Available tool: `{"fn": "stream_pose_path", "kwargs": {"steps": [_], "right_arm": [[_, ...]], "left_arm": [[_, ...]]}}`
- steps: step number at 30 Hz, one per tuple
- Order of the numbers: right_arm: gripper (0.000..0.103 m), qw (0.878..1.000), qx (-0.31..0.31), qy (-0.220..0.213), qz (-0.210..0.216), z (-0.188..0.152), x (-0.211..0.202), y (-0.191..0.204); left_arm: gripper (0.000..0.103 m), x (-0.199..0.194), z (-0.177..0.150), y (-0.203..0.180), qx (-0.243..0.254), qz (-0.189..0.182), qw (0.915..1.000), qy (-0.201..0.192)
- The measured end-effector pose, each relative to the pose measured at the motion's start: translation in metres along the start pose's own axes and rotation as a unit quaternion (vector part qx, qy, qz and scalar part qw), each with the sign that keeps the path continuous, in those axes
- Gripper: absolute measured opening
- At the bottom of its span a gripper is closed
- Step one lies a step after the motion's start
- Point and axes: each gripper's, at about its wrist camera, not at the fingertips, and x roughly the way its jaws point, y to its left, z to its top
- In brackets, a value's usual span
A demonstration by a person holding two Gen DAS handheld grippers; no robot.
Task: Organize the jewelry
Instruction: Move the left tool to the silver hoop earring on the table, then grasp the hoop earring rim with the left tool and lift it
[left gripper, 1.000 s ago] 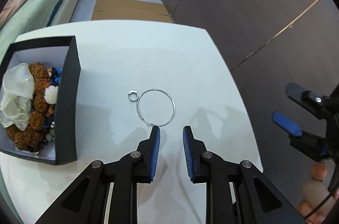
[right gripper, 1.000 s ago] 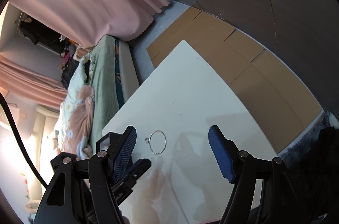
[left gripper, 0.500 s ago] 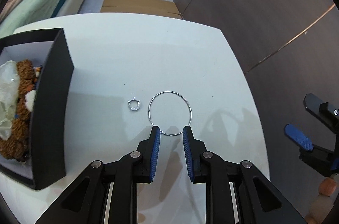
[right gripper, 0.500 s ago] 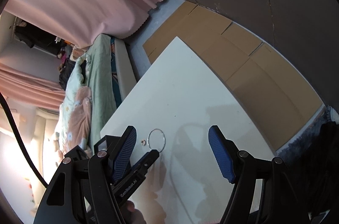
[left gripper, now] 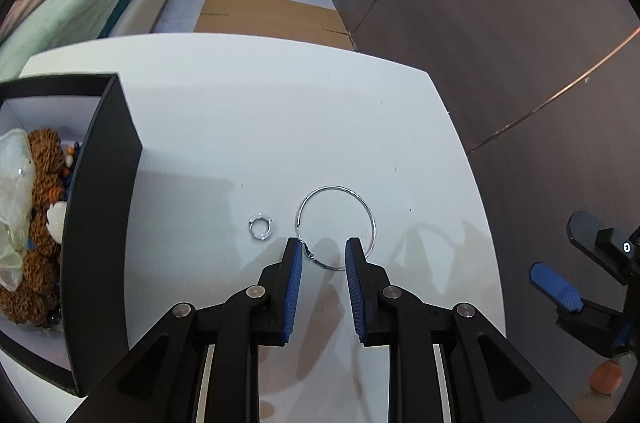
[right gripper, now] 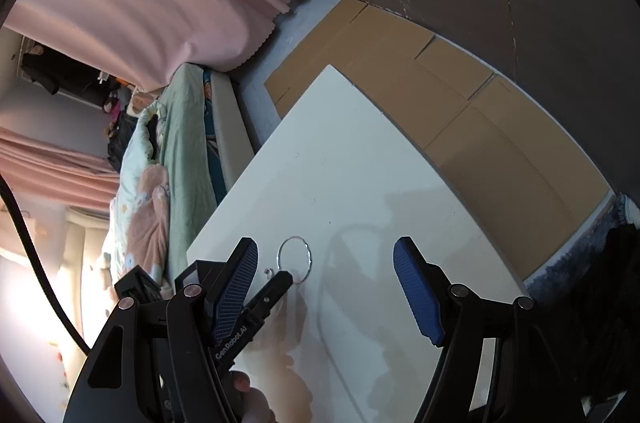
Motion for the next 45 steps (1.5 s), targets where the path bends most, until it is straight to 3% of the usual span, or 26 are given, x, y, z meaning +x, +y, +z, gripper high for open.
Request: {"fn": "stream_pose_path", "kwargs": {"steps": [17,18,20,25,31,43,45], "right_arm": [[0.071,1.0,0.006,-0.002,-0.008,0.001,-0.001,-0.006],[0.071,1.0,0.005,-0.001,-0.009,0.0,0.0,-0.006],[0.071,1.0,0.005,-0.001,-0.01,0.001,0.001,-0.007],[0.071,1.0,0.003,0.002,-0.015,0.001,0.004,-0.006],[0.071,1.0,0.002,0.004,-0.014,0.001,0.007,-0.004],[0.07,0.999,-0.041,0.03,-0.012,-0.013,0.043,0.04],[0.066,0.998,-0.055,0.034,-0.013,-0.016,0.048,0.048]], "left_arm": [[0.023,0.01,0.001,-0.03,0.078,0.108,0.9906,-0.031],[0.02,0.012,0.002,-0.031,0.085,0.113,0.9893,-0.034],[0.003,0.014,0.003,-0.029,0.093,0.133,0.986,-0.038],[0.001,0.006,0.011,-0.009,0.062,0.086,0.994,-0.03],[0.001,-0.028,0.016,-0.002,0.045,0.037,0.9971,-0.05],[0.001,-0.094,0.027,0.033,0.009,0.014,0.9949,-0.1],[0.001,-0.1,0.029,0.041,0.004,0.012,0.9948,-0.101]]}}
